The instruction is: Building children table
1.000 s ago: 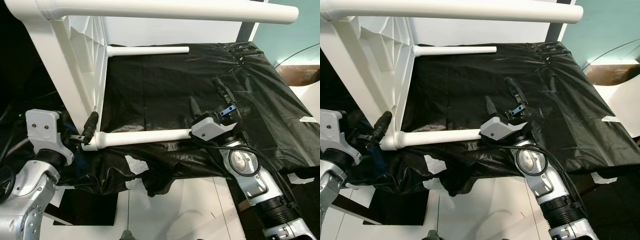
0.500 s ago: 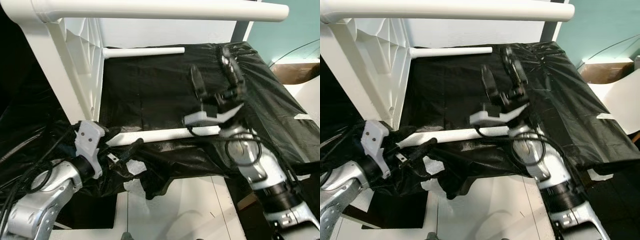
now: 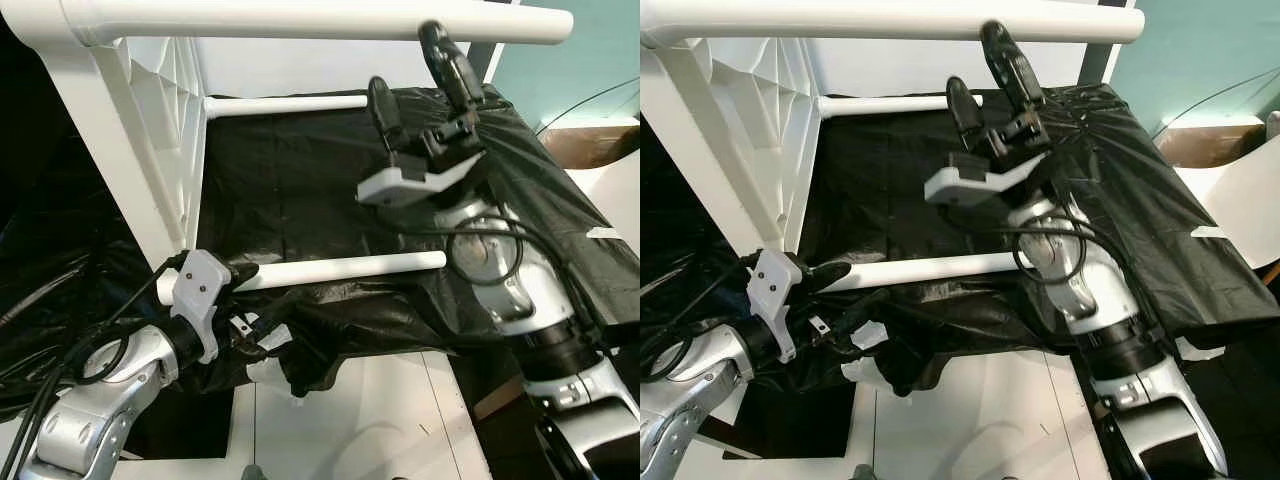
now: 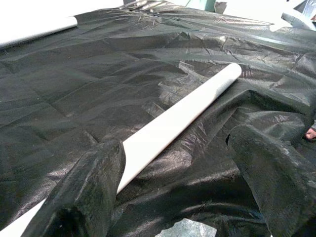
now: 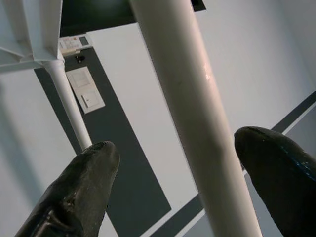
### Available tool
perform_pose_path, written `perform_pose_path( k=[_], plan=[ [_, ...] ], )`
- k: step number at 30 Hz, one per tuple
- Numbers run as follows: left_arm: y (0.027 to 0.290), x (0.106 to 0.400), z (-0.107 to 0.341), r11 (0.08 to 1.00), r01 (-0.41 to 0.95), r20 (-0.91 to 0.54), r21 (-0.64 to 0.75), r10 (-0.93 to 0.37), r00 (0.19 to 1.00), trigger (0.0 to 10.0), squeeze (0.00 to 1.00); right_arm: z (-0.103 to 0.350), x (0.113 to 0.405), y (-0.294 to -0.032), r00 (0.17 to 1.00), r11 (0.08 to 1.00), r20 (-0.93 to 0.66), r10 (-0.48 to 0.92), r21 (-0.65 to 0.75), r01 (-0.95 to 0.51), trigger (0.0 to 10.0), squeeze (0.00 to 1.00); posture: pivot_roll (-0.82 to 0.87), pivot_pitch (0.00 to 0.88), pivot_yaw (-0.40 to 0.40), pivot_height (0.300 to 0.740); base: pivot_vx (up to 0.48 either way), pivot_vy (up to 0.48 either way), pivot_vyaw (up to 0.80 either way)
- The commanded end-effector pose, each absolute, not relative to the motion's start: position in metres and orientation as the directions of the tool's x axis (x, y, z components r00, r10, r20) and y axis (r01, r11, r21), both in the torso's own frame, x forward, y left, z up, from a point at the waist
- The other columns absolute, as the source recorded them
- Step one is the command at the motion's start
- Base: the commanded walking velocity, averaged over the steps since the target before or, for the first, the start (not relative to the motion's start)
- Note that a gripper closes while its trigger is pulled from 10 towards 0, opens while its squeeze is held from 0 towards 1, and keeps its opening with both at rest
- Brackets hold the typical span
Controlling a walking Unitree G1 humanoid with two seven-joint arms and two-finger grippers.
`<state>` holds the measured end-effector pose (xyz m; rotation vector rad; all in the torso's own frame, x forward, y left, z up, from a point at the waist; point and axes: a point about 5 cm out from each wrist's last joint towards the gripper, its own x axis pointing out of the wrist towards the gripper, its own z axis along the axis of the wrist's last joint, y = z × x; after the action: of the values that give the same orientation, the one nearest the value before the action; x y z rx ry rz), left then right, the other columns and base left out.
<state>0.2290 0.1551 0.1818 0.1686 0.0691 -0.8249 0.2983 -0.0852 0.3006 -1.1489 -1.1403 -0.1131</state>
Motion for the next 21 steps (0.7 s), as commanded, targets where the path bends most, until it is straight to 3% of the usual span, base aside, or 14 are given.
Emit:
perform_pose_path(
  k=[1, 12, 16, 21],
  plan=[
    [0.152, 0.228, 0.179, 0.632, 0.765, -0.137, 0.125, -0.752, 0.644, 10.0, 0.00, 0.311, 0.299, -0.080, 0.468, 0.483, 0.755, 0.459, -0.654, 0.582, 10.0, 0.00, 0.03, 0.038, -0.021, 0.740, 0.000, 0.000, 0.00],
    [0.148, 0.231, 0.179, 0.636, 0.760, -0.121, 0.132, -0.751, 0.649, 10.0, 0.00, 0.338, 0.303, -0.070, 0.476, 0.509, 0.755, 0.451, -0.655, 0.558, 10.0, 0.00, 0.02, 0.049, -0.028, 0.740, 0.000, 0.000, 0.00],
    [0.146, 0.234, 0.179, 0.639, 0.758, -0.105, 0.131, -0.751, 0.651, 10.0, 0.00, 0.352, 0.308, -0.067, 0.558, 0.490, 0.698, 0.449, -0.714, 0.500, 10.0, 0.00, 0.00, 0.047, -0.029, 0.740, 0.000, 0.000, 0.00],
    [0.142, 0.236, 0.180, 0.638, 0.759, -0.091, 0.129, -0.754, 0.650, 10.0, 0.00, 0.361, 0.310, -0.064, 0.583, 0.469, 0.664, 0.468, -0.746, 0.473, 10.0, 0.00, -0.02, 0.048, -0.028, 0.740, 0.000, 0.000, 0.00]
  ],
)
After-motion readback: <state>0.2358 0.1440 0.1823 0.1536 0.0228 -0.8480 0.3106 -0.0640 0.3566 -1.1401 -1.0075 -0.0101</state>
